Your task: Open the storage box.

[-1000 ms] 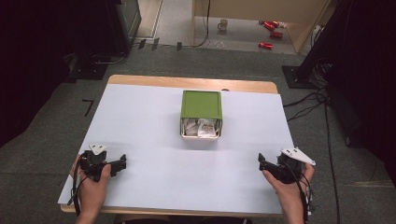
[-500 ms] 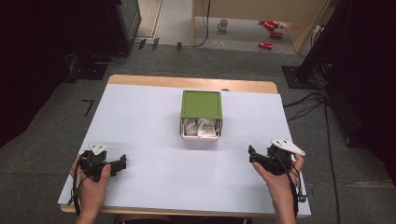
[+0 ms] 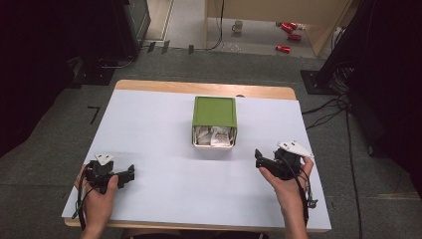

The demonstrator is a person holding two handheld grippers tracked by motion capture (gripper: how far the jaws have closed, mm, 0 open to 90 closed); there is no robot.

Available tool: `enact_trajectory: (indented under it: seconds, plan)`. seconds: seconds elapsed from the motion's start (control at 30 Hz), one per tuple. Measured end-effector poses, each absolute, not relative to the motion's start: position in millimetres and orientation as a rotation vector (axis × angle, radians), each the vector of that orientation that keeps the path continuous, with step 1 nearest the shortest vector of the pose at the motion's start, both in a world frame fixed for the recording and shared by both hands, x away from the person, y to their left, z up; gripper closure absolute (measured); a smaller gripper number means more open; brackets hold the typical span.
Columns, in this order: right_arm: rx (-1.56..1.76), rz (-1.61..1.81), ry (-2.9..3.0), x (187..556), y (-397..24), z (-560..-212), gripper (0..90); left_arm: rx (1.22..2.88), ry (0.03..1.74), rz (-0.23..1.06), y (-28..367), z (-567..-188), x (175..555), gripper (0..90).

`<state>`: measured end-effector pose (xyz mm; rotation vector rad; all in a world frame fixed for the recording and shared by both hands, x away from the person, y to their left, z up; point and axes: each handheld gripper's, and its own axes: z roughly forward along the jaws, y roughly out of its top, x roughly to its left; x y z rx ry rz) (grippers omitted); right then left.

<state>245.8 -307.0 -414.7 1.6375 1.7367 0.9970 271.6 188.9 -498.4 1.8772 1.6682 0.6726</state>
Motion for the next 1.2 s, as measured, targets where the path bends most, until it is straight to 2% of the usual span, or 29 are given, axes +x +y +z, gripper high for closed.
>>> enact_trajectory:
  seconds: [1.2]
  plan:
    - [1.581,1.068,1.789,280,-247,-409,15.3,1.878,1.669,0.672,189,-498,272,0.0]
